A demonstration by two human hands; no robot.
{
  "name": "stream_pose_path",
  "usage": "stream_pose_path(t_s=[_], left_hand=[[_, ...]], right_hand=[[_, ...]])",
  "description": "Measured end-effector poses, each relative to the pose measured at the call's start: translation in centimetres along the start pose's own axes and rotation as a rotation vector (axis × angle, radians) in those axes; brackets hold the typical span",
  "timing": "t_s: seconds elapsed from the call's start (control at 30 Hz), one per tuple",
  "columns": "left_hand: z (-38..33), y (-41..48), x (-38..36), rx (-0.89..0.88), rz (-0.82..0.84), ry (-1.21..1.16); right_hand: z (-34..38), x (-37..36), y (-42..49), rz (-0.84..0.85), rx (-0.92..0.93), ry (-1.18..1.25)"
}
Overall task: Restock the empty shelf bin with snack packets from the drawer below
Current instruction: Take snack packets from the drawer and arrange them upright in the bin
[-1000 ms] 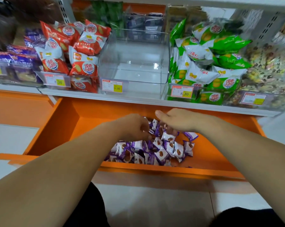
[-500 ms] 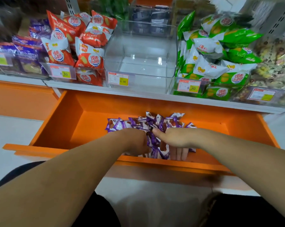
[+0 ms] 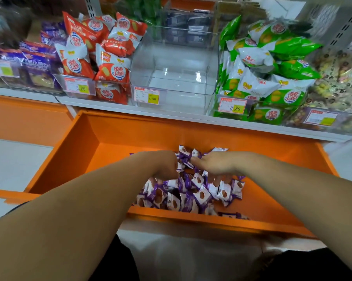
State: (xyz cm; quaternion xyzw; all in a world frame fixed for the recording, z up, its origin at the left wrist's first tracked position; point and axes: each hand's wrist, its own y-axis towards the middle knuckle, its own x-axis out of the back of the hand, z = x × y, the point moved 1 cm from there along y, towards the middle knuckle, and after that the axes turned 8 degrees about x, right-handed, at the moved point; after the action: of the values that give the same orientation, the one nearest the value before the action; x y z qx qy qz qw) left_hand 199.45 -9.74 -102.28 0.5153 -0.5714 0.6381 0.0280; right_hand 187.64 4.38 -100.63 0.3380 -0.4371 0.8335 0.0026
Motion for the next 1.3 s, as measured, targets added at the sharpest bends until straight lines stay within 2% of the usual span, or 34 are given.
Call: stream_pose_path(t_s=[0.07, 0.17, 0.3, 0.4, 0.57, 0.7, 0.9, 1.13, 1.3], left_hand=[[-0.2, 1.3, 1.0, -0.064, -0.083, 0.061], [-0.1, 3.6, 2.7, -0.055, -0.136, 0.085], [0.3, 8.6, 4.1, 0.036, -0.19, 0.051], [0.4, 13.4, 3.2, 0.1, -0.228, -0.077], [-0.8, 20.3, -0.1, 0.137, -0.313, -0.409], [-1.9, 23.6, -1.2, 0.157, -0.321, -0.495], [-1.8, 25.1, -3.3, 0.241, -0.246, -0.244], [-0.7, 22.4, -6.3, 0.161, -0.303, -0.271], [-0.3, 21.9, -6.3, 0.293, -0.37, -0.376]], right_hand=[[0.0, 1.8, 1.2, -0.047, 0.044, -0.112], [-0.7, 4.4, 4.4, -0.071, 0.068, -0.291], [-3.4, 5.8, 10.6, -0.152, 0.092, -0.297], [-5.9, 5.0, 15.3, -0.154, 0.111, -0.225], [-9.5, 2.5, 20.4, -0.095, 0.068, -0.242], [-12.8, 1.5, 21.8, -0.11, 0.088, -0.216], [-13.9, 0.7, 22.1, -0.09, 0.1, -0.184], [-12.6, 0.4, 20.7, -0.07, 0.165, -0.15], [-13.2, -0.3, 20.7, -0.059, 0.135, -0.002]])
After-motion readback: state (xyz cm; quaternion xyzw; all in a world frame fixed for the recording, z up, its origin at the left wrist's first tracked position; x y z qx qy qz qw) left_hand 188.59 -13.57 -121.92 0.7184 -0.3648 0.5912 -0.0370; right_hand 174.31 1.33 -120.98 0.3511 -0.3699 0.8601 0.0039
